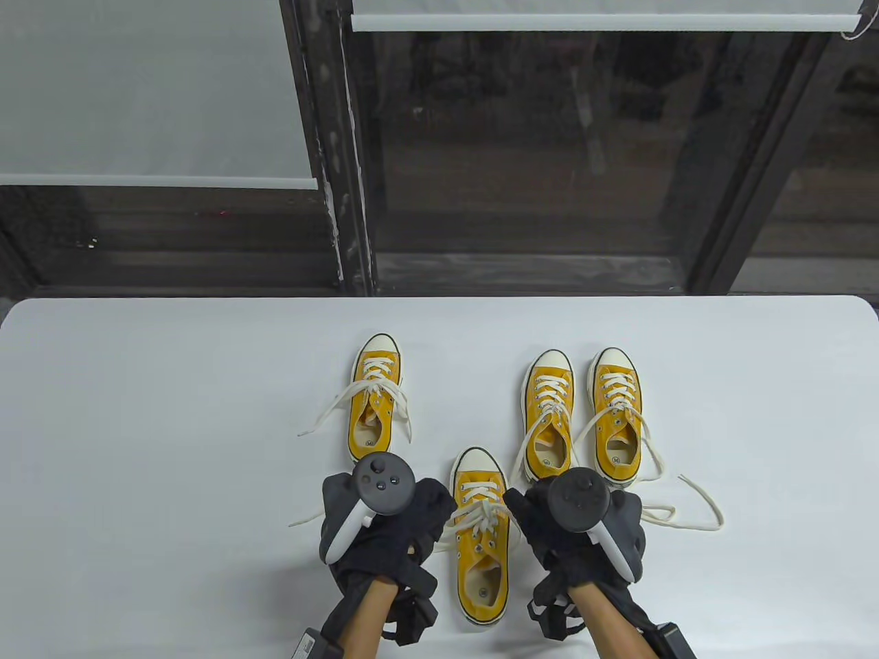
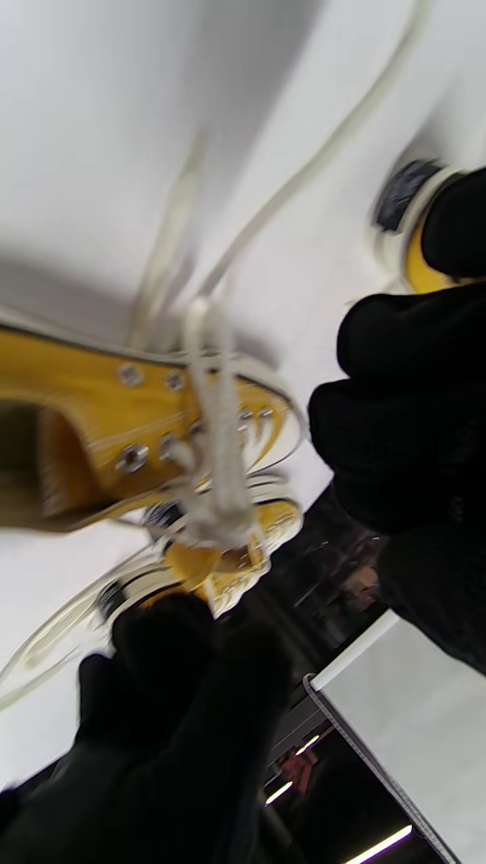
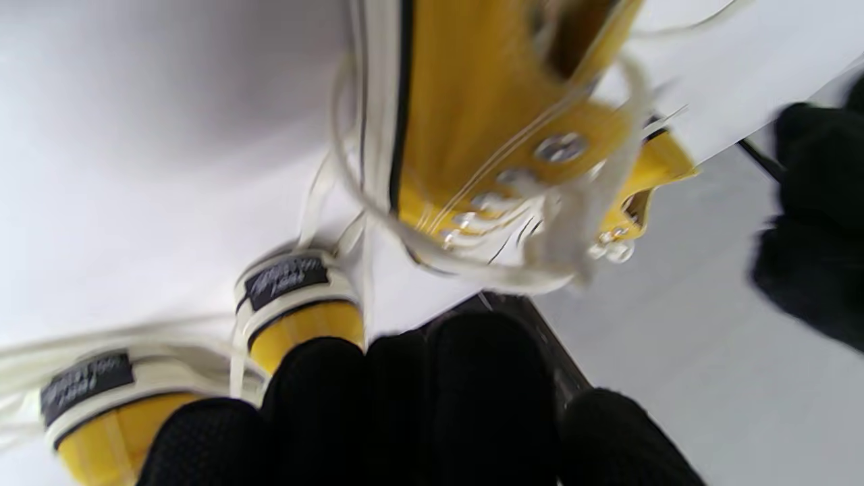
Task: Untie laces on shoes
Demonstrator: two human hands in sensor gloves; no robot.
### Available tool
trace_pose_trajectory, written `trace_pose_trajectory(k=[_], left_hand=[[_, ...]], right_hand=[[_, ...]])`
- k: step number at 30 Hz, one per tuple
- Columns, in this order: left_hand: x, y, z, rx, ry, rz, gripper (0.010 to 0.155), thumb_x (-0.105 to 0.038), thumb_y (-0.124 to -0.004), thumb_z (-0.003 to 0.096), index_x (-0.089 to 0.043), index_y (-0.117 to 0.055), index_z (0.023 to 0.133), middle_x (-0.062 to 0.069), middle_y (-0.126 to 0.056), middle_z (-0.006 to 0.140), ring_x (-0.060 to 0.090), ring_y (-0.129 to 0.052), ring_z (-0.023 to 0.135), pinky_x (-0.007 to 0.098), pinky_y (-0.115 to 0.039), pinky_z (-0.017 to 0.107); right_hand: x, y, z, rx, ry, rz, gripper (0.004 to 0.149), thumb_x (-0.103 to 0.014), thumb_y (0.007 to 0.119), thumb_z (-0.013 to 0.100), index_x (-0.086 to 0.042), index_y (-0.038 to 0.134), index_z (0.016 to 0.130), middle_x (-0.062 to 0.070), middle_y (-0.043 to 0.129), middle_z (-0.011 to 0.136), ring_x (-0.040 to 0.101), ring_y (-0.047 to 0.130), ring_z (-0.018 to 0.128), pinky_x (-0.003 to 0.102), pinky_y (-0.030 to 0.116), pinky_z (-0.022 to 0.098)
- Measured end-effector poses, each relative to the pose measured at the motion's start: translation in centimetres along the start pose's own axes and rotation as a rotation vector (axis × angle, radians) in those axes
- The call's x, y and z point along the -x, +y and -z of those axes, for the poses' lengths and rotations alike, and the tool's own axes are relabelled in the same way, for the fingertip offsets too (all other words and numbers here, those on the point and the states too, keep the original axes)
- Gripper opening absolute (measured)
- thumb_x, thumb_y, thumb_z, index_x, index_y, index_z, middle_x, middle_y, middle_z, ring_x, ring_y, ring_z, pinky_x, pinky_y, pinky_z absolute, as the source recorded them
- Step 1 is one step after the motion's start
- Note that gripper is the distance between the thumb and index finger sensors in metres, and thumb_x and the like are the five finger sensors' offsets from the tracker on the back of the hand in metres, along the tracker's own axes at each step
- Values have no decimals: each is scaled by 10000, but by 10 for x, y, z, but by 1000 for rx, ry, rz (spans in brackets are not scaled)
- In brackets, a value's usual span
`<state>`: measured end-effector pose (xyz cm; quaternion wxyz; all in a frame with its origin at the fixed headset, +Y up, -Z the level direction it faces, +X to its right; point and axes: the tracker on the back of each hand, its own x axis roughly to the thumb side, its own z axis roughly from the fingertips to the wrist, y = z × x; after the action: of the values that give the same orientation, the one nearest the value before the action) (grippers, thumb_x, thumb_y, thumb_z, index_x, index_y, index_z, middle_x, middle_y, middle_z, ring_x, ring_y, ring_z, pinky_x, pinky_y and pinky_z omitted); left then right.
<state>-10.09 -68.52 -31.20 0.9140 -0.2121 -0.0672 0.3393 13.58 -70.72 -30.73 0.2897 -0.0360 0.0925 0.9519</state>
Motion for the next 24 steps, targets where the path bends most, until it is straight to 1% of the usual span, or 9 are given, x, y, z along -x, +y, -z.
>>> trace_pose_trajectory(k=[1,2,3,5,7,9,13,17,24], left_hand=[[0,-3,2,38,-7,-16,449,-445,-729,600,-173,-820,945,45,-949,825,273,-866,895,627,-563,757],[0,-9,6,86,-1,-30,453,-440,-729,602,-165,-820,950,49,-950,828,278,-867,894,628,-563,756],[0,-14,9,116,6,-26,454,-430,-728,605,-164,-810,965,55,-946,843,281,-860,905,632,-557,757],[-1,-22,13,133,39,22,460,-406,-728,609,-172,-777,1003,62,-920,901,284,-839,937,630,-552,762],[-4,-29,17,136,76,106,462,-393,-733,608,-189,-754,1022,32,-902,932,271,-829,952,627,-549,766],[-7,-35,18,115,96,163,475,-387,-737,607,-203,-719,1044,18,-874,964,260,-810,972,626,-538,775],[-11,-41,19,96,97,200,544,-438,-750,603,-228,-629,1090,-9,-799,1030,244,-740,1036,635,-498,794],[-13,-43,18,88,84,196,601,-500,-724,607,-255,-527,1119,-37,-695,1095,238,-626,1109,641,-437,818],[-19,-50,17,38,69,275,514,-480,-674,622,-281,-534,1075,-98,-718,1040,178,-609,1130,643,-385,841]], right_hand=[[0,4,1,-71,10,26,488,-577,670,619,-164,910,720,82,755,974,342,779,874,566,620,660],[0,12,4,-173,17,66,558,-572,675,620,-123,796,928,148,629,1058,393,688,930,574,592,671],[-1,20,7,-243,33,89,643,-564,673,624,-93,624,1060,199,475,1110,438,561,979,577,545,694],[-2,27,11,-237,16,43,644,-559,631,644,-143,487,1115,197,346,1141,427,475,1017,561,521,723],[-2,32,14,-232,6,-3,490,-501,622,667,-240,553,1077,155,337,1153,386,461,1039,545,511,743],[-1,32,13,-223,16,26,402,-418,624,676,-226,615,1028,136,363,1149,367,481,1041,543,515,742],[1,30,14,-316,-8,159,405,-373,603,669,-163,633,1014,141,357,1151,380,463,1048,563,494,744],[2,29,15,-340,-19,198,398,-350,593,665,-156,647,1008,131,384,1147,375,476,1049,568,496,743],[1,27,14,-339,-44,205,391,-299,577,646,-123,684,978,121,414,1134,383,478,1050,576,499,741]])
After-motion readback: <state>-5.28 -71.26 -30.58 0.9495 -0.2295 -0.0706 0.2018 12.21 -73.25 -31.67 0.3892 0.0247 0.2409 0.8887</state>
